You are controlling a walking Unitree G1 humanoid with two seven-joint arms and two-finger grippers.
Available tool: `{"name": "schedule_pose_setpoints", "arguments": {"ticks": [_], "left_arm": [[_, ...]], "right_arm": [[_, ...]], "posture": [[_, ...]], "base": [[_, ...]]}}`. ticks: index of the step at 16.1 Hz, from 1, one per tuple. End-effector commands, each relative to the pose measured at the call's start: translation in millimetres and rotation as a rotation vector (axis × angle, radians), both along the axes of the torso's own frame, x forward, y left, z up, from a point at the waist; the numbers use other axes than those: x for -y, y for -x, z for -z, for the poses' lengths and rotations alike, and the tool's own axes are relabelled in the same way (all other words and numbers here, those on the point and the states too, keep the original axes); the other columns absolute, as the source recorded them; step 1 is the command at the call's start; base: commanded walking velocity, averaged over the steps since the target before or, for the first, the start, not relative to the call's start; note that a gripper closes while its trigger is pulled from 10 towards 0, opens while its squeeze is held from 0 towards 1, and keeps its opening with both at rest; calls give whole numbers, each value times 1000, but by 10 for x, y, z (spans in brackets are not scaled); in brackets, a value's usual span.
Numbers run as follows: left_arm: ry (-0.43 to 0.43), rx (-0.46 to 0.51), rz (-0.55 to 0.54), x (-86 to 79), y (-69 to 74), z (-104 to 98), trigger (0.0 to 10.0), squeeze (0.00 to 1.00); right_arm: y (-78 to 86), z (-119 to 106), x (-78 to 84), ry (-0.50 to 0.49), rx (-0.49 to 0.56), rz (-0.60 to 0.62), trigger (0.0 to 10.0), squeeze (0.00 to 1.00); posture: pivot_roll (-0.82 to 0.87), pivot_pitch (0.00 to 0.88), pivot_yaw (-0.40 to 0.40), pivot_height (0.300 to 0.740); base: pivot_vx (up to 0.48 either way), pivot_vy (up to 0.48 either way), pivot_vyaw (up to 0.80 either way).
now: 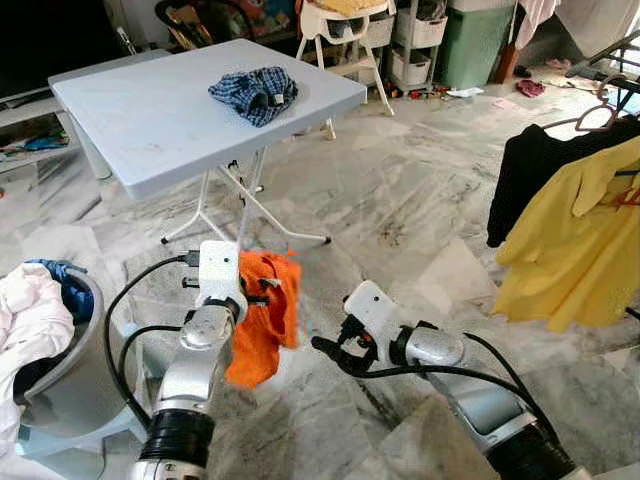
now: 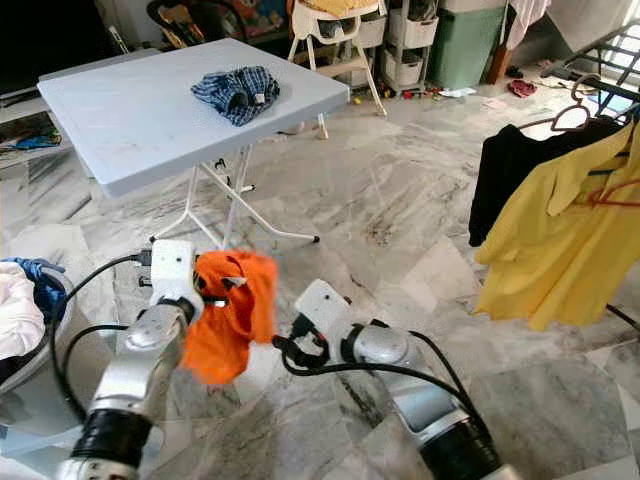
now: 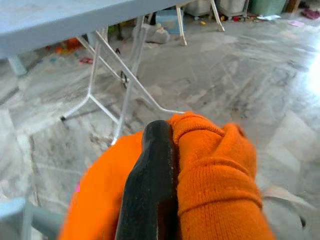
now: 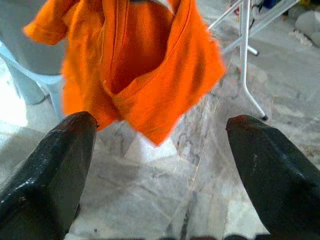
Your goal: Hang hanger
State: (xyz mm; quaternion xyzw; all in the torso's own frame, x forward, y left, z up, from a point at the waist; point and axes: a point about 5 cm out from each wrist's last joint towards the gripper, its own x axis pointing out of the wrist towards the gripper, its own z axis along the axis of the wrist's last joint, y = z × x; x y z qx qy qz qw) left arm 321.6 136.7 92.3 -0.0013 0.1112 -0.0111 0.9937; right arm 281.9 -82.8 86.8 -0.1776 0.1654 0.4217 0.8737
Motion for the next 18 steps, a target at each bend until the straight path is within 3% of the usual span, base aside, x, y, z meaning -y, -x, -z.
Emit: {"name": "schedule_pose_setpoints", "arguments": {"ticks": [1, 2, 3, 4, 5, 8, 14, 18], "left_arm": [[23, 10, -9, 29, -47, -76, 0, 0], [26, 8, -10, 51, -52, -89, 0, 0], [57, 9, -14, 109, -74, -146, 0, 0], [68, 9, -15, 123, -77, -163, 0, 0], [100, 7, -22, 142, -88, -208, 0, 0], [169, 18, -43, 188, -129, -352, 0, 0], [245, 15, -37, 331, -162, -548, 0, 0], [260, 17, -26, 358, -152, -617, 0, 0]], "right_arm": [[15, -30, -31, -11, 28, 3, 10000, 851], [22, -17, -41, -11, 29, 8, 10000, 557], [65, 16, -83, -19, 21, 8, 10000, 63], [79, 25, -95, -23, 20, 7, 10000, 63], [105, 53, -116, -23, 12, 5, 10000, 0], [139, 103, -188, -32, -2, 8, 10000, 0], [-33, 164, -280, -5, 39, 172, 10000, 0], [-118, 186, -432, -70, 27, 243, 10000, 0]], "posture": [[-71, 0, 70, 740], [-71, 0, 71, 740], [-70, 0, 75, 740], [-70, 0, 74, 740], [-67, 0, 78, 740], [-63, 0, 83, 740], [-60, 0, 92, 740], [-51, 0, 92, 740]], "base": [[0, 0, 0], [0, 0, 0], [0, 0, 0], [0, 0, 0], [0, 0, 0], [0, 0, 0], [0, 0, 0], [0, 0, 0]]}}
